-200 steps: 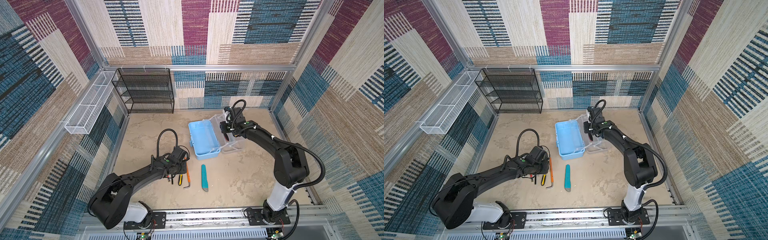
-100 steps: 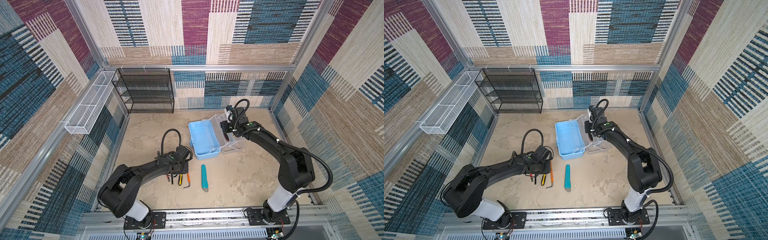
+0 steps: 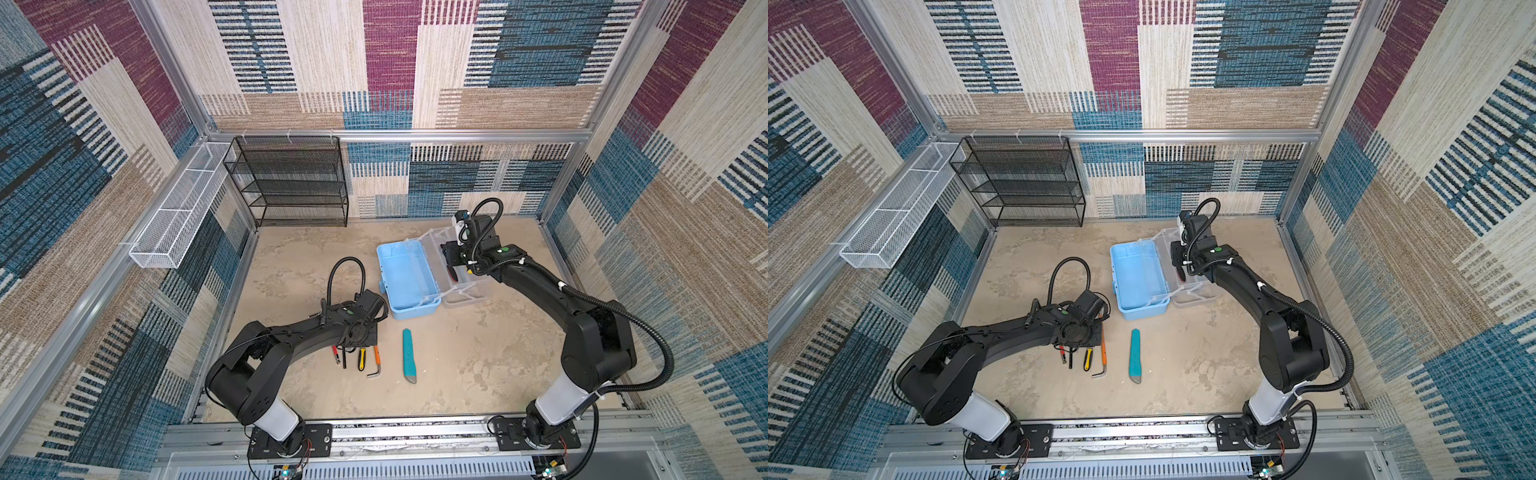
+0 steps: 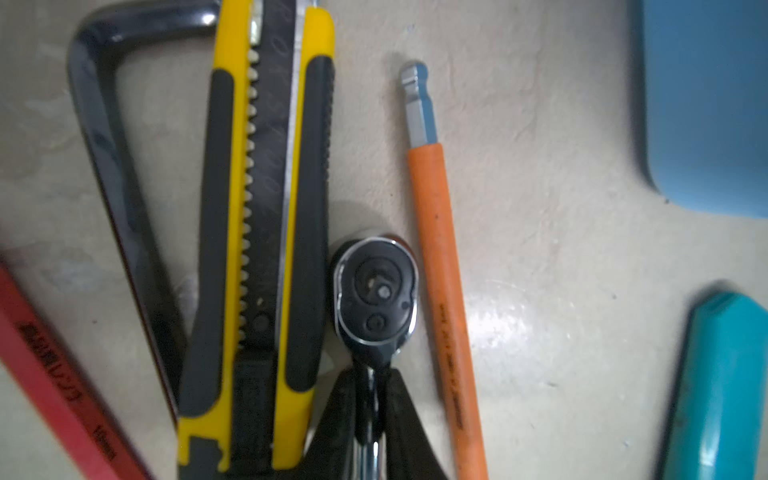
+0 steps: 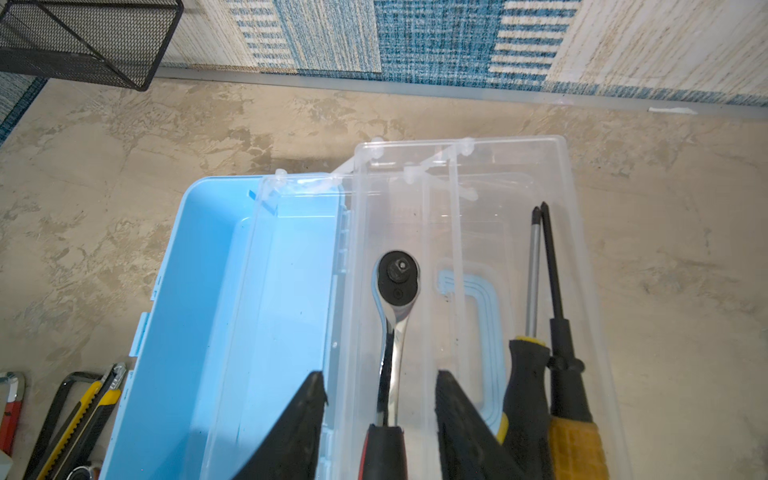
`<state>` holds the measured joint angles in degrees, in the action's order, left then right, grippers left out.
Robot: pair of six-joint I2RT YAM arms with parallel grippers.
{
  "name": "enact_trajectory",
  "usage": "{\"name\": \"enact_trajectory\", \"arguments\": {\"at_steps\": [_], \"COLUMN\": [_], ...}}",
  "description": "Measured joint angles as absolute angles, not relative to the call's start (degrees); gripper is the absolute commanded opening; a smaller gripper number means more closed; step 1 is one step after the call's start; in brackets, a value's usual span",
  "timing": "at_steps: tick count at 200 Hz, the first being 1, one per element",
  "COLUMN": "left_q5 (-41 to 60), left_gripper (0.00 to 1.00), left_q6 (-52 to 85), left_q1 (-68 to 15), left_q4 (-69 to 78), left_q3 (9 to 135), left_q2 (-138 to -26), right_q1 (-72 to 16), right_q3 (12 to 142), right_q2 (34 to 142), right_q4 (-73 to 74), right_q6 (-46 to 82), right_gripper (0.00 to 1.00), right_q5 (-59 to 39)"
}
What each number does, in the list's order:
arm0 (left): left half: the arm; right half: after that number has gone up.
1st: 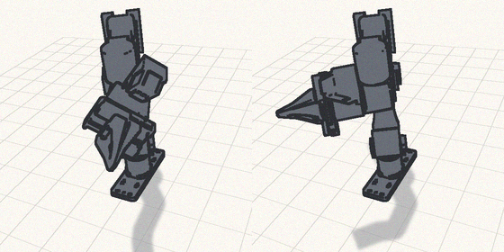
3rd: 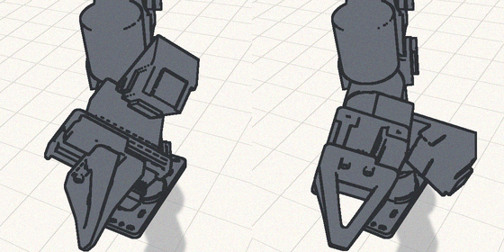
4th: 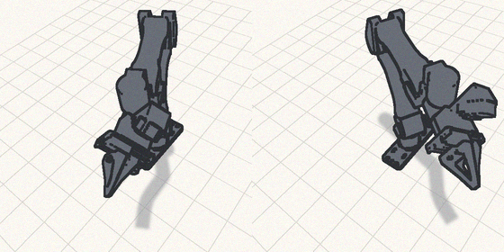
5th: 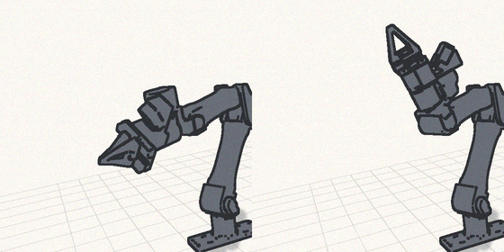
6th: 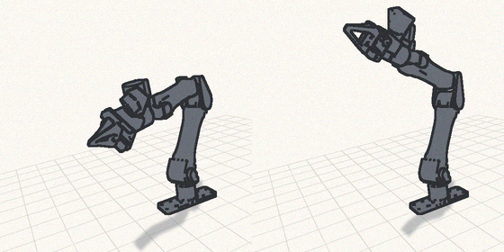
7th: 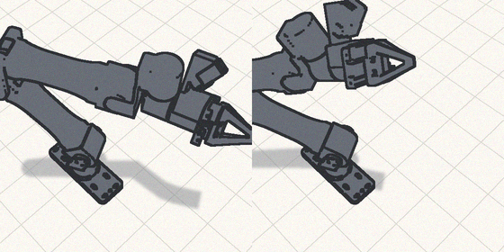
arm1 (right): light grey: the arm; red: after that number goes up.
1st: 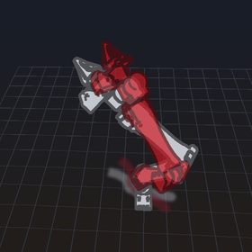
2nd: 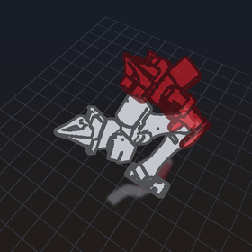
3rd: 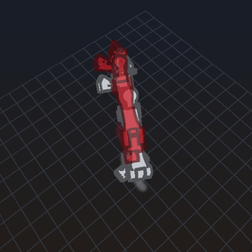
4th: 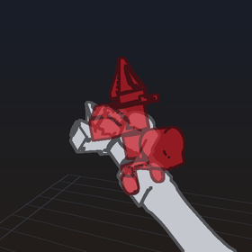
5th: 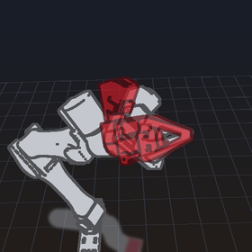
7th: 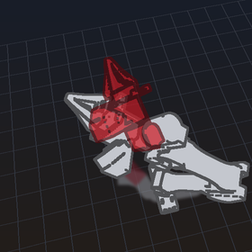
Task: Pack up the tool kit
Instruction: 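Lower the ratchet into the box while left gripper moves over the yellow-handled ratchet, then close the left gripper on the yellow-handled ratchet head while right gripper opens and rises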
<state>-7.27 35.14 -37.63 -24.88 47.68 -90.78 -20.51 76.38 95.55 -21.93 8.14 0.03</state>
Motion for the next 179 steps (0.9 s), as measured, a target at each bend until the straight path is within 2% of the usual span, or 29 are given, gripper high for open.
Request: {"name": "enact_trajectory", "arguments": {"at_steps": [21, 128, 179], "left_q5": [-7.18, -5.78, -6.13], "left_gripper": [0.00, 0.00, 0.00], "left_q6": [35.14, 37.41, 40.45], "left_q1": [-37.67, -38.00, -38.00], "left_q4": [-24.97, -26.57, -27.75], "left_q3": [47.83, 46.26, 47.55], "left_q2": [-90.85, -84.07, -76.31], "right_q1": [-20.49, -18.68, -15.97], "right_q3": [75.35, 64.45, 56.64], "right_q2": [94.63, 84.64, 79.18], "right_q4": [-21.61, -11.86, -6.09], "right_q6": [8.36, 10.28, 10.79], "right_gripper": [0.60, 0.86, 0.90], "right_q5": [0.01, 1.32, 3.16]}}
